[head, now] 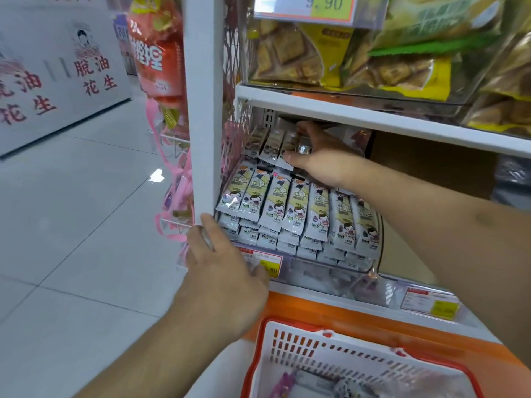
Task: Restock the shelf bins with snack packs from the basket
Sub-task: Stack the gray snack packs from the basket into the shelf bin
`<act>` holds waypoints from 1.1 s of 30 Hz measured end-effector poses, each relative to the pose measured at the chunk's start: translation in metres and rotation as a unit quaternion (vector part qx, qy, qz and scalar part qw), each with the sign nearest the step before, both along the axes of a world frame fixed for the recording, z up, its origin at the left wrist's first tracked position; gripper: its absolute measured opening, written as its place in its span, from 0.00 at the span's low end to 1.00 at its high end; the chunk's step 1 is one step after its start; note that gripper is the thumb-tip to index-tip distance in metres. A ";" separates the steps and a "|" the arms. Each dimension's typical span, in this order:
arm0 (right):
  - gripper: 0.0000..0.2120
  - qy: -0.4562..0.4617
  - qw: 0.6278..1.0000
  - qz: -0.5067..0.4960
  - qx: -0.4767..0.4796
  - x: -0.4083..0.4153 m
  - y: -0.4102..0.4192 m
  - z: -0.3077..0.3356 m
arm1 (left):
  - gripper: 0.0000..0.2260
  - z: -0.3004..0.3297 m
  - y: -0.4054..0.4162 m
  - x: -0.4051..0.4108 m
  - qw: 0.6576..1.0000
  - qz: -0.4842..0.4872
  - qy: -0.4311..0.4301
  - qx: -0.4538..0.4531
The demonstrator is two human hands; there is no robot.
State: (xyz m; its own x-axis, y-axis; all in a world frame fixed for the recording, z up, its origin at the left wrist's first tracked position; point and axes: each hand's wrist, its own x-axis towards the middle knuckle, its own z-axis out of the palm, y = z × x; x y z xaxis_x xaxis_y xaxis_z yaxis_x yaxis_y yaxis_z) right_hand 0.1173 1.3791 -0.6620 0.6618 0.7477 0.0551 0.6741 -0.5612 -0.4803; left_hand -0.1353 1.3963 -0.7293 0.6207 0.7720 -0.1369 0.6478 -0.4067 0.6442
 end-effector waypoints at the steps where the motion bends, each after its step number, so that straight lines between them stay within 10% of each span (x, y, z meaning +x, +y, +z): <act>1: 0.37 -0.005 1.000 0.002 -0.004 -0.001 0.000 0.000 | 0.48 0.000 0.000 0.000 1.000 -0.001 -0.003 0.002; 11: 0.37 -0.008 0.999 0.046 0.019 -0.024 -0.050 0.006 | 0.45 0.003 0.005 -0.009 1.000 -0.011 0.020 -0.016; 21: 0.05 -0.031 0.988 0.096 0.115 -0.107 -0.212 -0.033 | 0.28 0.003 -0.056 -0.030 0.990 -0.099 0.101 -0.023; 33: 0.15 0.215 0.954 -0.039 -0.206 -0.111 -0.345 -0.275 | 0.42 -0.151 -0.124 -0.045 0.963 -0.087 0.239 -0.092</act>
State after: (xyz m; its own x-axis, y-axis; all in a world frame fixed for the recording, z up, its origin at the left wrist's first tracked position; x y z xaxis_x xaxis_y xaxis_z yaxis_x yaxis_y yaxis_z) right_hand 0.0065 1.0338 -0.9367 0.6117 0.5950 -0.5213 0.4130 -0.8022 -0.4311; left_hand -0.1805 1.2720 -0.8800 0.5710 0.5970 -0.5635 0.8203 -0.4434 0.3613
